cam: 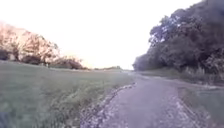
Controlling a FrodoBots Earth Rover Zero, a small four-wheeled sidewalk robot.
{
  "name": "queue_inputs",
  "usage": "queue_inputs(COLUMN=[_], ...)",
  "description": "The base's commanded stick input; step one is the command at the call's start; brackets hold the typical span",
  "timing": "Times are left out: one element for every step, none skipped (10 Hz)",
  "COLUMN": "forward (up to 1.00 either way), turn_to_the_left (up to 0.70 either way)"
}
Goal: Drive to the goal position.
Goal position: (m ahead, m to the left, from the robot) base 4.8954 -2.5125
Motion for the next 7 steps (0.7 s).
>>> queue_inputs(forward=[0.68,0.68,0.68,0.55,0.36,0.16,0.00], turn_to_the_left=[0.00,0.00,0.00,-0.13,-0.33,-0.53,-0.62])
